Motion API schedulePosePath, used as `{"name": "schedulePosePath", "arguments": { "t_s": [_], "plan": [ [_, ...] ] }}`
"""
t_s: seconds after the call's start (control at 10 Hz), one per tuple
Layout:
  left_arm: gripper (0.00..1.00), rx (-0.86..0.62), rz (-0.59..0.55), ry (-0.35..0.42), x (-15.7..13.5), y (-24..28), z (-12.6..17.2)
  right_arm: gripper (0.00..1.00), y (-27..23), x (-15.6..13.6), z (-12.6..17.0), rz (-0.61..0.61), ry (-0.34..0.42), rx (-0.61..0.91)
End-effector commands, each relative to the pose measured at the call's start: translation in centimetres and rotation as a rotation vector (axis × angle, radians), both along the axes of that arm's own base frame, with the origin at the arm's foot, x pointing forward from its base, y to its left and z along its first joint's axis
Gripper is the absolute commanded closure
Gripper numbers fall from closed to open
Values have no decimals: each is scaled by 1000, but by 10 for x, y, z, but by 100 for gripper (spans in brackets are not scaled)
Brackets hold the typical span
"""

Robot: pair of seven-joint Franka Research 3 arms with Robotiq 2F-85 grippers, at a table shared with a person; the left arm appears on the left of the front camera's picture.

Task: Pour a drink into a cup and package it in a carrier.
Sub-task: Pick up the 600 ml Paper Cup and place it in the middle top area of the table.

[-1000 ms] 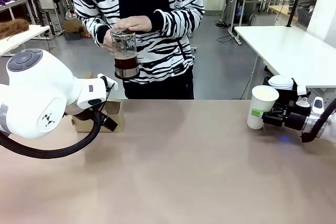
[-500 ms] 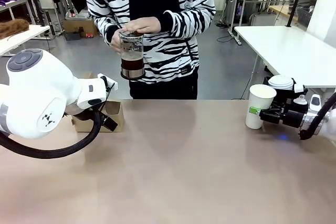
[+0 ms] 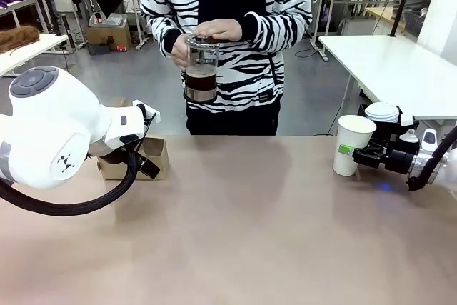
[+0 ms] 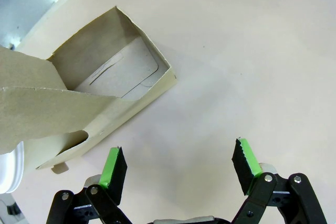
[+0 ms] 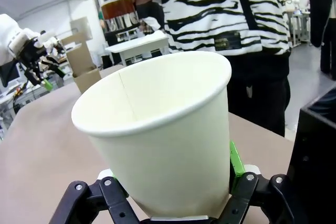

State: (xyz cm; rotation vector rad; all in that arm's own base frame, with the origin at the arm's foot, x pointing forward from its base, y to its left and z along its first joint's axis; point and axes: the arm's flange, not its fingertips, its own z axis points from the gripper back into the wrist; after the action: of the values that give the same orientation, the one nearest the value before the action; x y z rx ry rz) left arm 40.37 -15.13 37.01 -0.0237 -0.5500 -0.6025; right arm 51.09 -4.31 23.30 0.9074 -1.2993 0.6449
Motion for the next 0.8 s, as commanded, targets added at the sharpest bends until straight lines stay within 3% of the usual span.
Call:
{"name": "schedulePosePath", "arguments": {
  "t_s": [0.0, 0.1, 0.3, 0.4, 0.7],
  "plan": [
    [0, -1, -1, 0, 0, 0, 0, 20, 18, -5, 52, -52, 22, 31],
    [0, -1, -1, 0, 0, 0, 0, 20, 42, 7, 75, -55, 28, 17],
    [0, -1, -1, 0, 0, 0, 0, 20, 89, 40, 89, -52, 82, 44],
    [0, -1, -1, 0, 0, 0, 0, 20, 111, 57, 85, -57, 117, 46],
    [0, -1, -1, 0, 0, 0, 0, 20, 163, 90, 52, -59, 117, 27]
  ]
}}
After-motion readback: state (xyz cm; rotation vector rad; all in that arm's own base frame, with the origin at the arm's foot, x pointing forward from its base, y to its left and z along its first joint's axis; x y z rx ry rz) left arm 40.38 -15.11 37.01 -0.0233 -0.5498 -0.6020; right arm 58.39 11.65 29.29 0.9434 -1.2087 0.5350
